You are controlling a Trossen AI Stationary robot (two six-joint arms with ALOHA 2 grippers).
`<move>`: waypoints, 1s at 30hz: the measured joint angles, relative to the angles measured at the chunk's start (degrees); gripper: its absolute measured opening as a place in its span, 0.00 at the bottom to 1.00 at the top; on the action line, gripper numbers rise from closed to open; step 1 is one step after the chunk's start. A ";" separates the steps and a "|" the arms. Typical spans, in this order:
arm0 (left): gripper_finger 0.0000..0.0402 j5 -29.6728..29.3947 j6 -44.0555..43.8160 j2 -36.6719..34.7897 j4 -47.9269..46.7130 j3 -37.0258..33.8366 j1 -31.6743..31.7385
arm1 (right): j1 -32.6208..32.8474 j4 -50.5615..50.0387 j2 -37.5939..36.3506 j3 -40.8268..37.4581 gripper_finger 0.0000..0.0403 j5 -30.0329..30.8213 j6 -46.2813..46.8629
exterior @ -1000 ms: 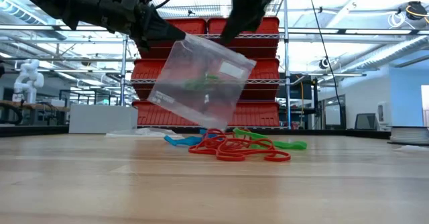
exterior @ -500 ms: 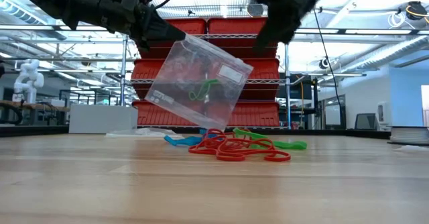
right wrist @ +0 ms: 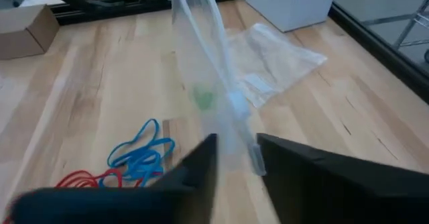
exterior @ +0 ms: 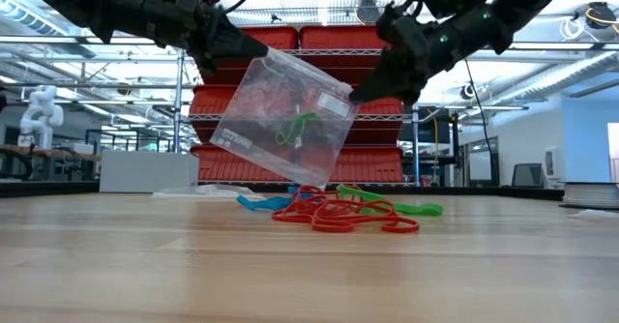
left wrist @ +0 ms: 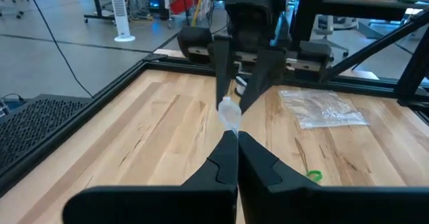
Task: Sort rubber bands
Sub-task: Put the green rubber band into the top right transparent zip lock bag
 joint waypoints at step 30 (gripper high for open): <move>0.00 -0.58 0.09 7.65 10.61 0.00 0.45 | -0.95 -10.63 -1.23 6.32 0.00 2.35 0.90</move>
